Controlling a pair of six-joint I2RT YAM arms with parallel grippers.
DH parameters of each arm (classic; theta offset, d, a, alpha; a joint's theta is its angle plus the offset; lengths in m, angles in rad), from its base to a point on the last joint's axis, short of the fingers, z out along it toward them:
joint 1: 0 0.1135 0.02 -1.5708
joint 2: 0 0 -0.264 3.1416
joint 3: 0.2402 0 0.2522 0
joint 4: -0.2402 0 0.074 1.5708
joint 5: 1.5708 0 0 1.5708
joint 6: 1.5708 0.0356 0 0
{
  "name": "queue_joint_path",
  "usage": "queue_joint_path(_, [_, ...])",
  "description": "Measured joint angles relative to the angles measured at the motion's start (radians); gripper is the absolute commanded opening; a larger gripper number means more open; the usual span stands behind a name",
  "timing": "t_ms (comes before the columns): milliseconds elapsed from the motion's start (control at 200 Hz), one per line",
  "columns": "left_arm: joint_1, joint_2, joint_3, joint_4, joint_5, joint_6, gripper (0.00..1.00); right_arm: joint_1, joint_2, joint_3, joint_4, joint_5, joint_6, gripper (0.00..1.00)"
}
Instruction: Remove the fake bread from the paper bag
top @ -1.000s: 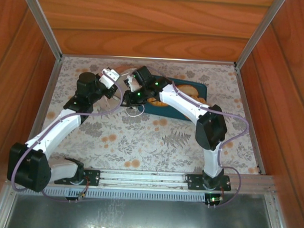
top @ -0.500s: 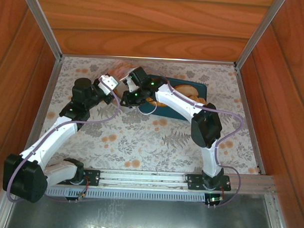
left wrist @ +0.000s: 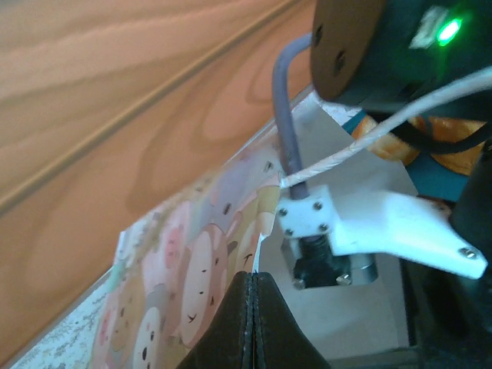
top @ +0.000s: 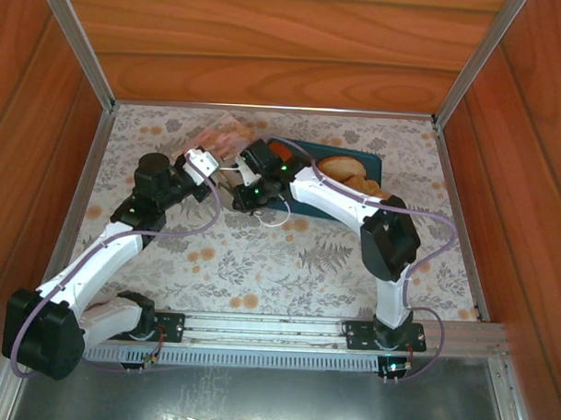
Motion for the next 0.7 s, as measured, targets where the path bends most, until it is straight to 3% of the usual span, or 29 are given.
queue_joint_path(205, [-0.006, 0.049, 0.023, -0.01, 0.0, -0.006, 0.0, -0.002, -0.04, -0.022, -0.01, 0.053, -0.013, 0.33])
queue_joint_path(700, [-0.066, 0.081, 0.049, -0.019, -0.06, -0.003, 0.0, -0.002, 0.041, 0.06, -0.085, 0.029, -0.011, 0.41])
